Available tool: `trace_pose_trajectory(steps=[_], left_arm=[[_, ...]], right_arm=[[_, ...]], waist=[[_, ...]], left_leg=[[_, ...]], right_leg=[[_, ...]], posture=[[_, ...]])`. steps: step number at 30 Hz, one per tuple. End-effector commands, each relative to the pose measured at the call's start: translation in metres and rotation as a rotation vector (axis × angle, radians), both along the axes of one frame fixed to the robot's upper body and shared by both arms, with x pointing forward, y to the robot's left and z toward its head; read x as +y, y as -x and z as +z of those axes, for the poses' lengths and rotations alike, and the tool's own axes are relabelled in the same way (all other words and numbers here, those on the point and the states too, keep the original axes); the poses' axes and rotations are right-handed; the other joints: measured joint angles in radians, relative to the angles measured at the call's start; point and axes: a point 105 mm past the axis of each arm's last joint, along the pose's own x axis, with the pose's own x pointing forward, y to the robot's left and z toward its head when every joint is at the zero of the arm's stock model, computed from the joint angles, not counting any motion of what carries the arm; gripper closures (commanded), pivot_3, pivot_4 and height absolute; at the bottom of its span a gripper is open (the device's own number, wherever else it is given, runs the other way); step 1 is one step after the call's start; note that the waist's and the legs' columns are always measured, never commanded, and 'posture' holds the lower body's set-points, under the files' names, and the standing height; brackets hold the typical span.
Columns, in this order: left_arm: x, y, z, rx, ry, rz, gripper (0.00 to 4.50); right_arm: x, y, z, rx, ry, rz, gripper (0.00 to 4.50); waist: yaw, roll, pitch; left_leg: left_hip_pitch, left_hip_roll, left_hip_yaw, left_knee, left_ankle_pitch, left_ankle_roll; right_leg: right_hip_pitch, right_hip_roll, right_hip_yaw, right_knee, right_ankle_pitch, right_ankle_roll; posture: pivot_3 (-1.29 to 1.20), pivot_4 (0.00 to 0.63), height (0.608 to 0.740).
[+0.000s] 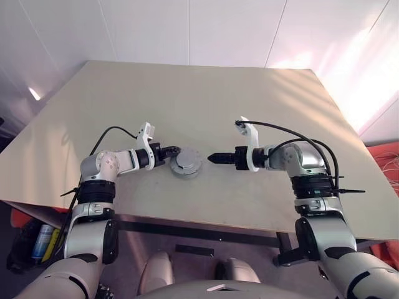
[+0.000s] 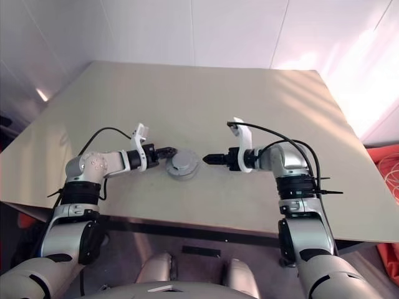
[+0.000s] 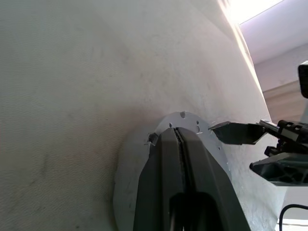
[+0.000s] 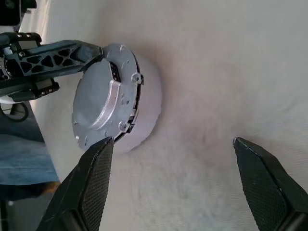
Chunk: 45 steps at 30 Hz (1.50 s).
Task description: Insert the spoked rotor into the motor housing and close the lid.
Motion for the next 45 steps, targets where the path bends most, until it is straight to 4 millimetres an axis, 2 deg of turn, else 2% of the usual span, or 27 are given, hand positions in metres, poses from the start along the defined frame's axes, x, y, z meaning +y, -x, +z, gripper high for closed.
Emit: trace_pose_trajectory(steps=[1, 9, 20, 30, 37, 45], left_arm=[[0.006, -0.004, 0.008, -0.030, -0.004, 0.016, 4.50], [0.011, -0.005, 0.008, -0.033, -0.012, 0.030, 4.50], [0.015, -0.006, 0.008, -0.037, -0.016, 0.045, 4.50], [0.017, -0.007, 0.010, -0.043, -0.021, 0.050, 4.50], [0.018, -0.007, 0.011, -0.044, -0.024, 0.055, 4.50], [0.017, -0.008, 0.011, -0.046, -0.027, 0.055, 4.50]], right_arm=[[0.004, 0.003, 0.006, 0.085, -0.048, -0.032, 0.03], [0.014, 0.014, 0.004, 0.179, -0.076, -0.028, 0.03], [0.046, 0.017, 0.007, 0.228, -0.168, 0.007, 0.03], [0.075, 0.008, 0.011, 0.232, -0.253, -0.006, 0.03], [0.084, -0.005, 0.019, 0.203, -0.305, -0.049, 0.03], [0.091, -0.011, 0.026, 0.198, -0.344, -0.062, 0.03]], waist=[[0.000, 0.000, 0.000], [0.001, 0.000, 0.000], [-0.002, 0.000, 0.000], [-0.005, 0.000, 0.000], [-0.005, 0.000, 0.000], [-0.004, 0.000, 0.000]], left_leg=[[0.000, 0.000, 0.000, 0.000, 0.000, 0.000], [0.001, 0.000, 0.000, 0.000, 0.000, -0.001], [0.003, 0.001, 0.000, 0.000, 0.002, -0.003], [0.004, 0.001, -0.001, 0.000, 0.003, -0.006], [0.005, 0.001, -0.001, -0.001, 0.006, -0.011], [0.001, 0.001, -0.001, -0.001, 0.006, -0.011]], right_leg=[[0.000, 0.000, 0.000, 0.000, 0.000, 0.000], [0.000, 0.000, 0.000, 0.001, 0.000, 0.000], [0.000, 0.000, 0.000, 0.004, 0.000, 0.000], [0.000, 0.000, 0.000, 0.006, 0.000, 0.000], [-0.002, 0.000, 0.000, 0.010, 0.001, -0.001], [-0.005, 0.001, 0.000, 0.010, 0.001, -0.001]], posture=[[0.00, 0.000, 0.740], [0.00, 0.000, 0.740], [0.00, 0.000, 0.740], [0.00, 0.000, 0.740], [0.00, 0.000, 0.740], [0.00, 0.000, 0.740]])
